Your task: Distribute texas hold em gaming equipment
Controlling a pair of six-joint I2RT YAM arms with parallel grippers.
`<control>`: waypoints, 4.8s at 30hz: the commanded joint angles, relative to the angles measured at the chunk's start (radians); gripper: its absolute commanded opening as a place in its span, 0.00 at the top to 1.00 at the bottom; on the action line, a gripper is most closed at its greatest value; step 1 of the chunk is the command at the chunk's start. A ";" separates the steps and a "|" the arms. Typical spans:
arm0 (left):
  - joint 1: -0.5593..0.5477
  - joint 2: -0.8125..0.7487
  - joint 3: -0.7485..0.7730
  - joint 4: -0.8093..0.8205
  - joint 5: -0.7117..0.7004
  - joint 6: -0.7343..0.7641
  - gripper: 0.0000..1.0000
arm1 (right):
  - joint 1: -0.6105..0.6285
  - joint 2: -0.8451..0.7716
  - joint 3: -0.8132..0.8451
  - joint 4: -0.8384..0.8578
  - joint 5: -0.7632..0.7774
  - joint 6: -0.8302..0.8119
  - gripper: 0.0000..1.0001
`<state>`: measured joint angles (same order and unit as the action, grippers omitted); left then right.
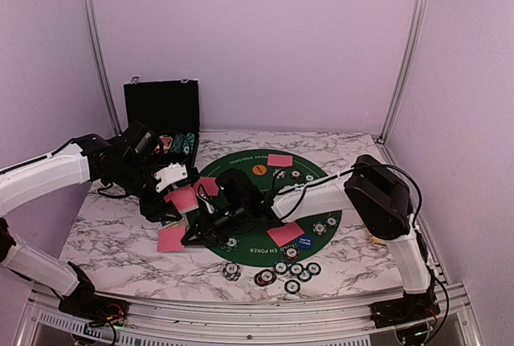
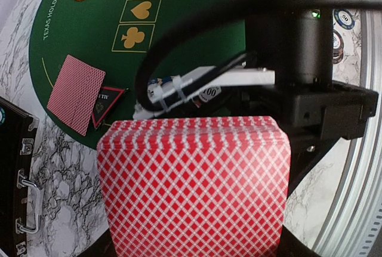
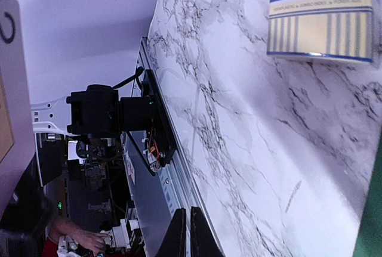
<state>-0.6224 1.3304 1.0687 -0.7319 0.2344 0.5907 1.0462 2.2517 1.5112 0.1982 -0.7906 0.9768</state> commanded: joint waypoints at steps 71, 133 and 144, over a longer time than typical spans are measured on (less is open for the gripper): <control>-0.007 0.023 0.034 -0.024 0.047 0.020 1.00 | -0.080 -0.006 0.086 0.116 0.042 0.147 0.13; -0.006 0.030 0.017 -0.020 0.042 0.015 1.00 | -0.190 -0.297 -0.102 -0.085 0.053 -0.022 1.00; -0.007 0.036 0.017 -0.020 0.043 0.014 1.00 | -0.285 -0.367 -0.168 -0.056 0.020 -0.007 1.00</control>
<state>-0.6273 1.3647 1.0805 -0.7506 0.2611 0.6094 0.7986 1.9411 1.3529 0.1417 -0.7574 0.9752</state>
